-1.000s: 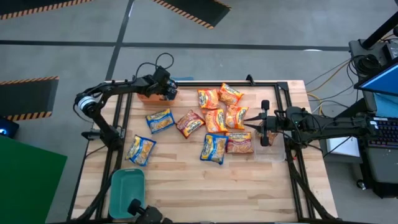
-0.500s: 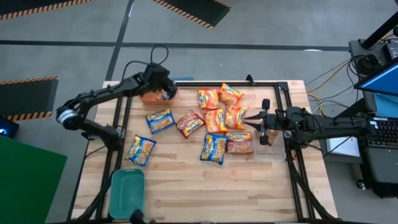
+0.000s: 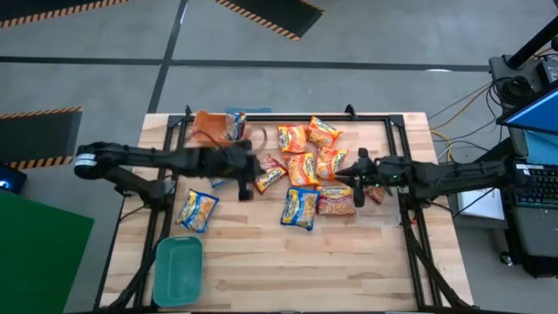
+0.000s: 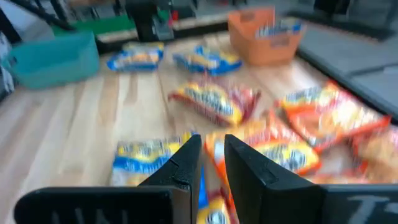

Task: Sort Maruchan noodles
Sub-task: Put the orange noodle pack into the green bin

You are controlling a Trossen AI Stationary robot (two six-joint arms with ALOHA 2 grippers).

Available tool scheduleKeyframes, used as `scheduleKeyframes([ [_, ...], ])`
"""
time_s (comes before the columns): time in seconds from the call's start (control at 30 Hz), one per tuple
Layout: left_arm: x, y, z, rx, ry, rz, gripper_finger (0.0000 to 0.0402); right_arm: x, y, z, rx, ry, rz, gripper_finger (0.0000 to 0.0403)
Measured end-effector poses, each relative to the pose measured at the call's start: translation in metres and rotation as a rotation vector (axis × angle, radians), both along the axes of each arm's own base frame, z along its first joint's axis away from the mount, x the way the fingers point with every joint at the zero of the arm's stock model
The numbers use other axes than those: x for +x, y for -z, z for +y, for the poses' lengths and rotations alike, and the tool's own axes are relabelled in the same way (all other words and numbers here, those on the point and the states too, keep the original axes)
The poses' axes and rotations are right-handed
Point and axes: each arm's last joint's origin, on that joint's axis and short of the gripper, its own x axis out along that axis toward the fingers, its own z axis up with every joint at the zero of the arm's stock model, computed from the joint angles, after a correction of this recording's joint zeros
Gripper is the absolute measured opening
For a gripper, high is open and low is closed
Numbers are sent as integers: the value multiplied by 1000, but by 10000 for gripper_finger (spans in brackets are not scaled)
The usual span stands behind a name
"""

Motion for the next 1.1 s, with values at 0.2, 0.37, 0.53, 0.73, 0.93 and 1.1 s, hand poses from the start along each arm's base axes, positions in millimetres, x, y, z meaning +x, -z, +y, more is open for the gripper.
scheduleKeyframes([
  [0.2, 18, 30, -28, -2, 94, 113, 0, 6, 16, 0, 32, 11, 79, 59],
  [0.37, 32, 62, -28, -24, 60, 217, 0, 11, 6, -1, -23, -11, 65, 59],
  [0.53, 50, 87, -29, -27, 51, 213, 0, 14, -8, -1, -74, -27, 28, 59],
  [0.73, 70, 104, -27, 30, 50, 128, 0, 15, -12, -1, -62, -22, 18, 59],
  [0.93, 92, 111, -12, 163, -45, -35, 0, 18, -7, -1, -24, -9, 38, 59],
  [1.1, 100, 122, 6, 158, -102, -90, 0, 22, -2, -1, 1, 0, 66, 59],
])
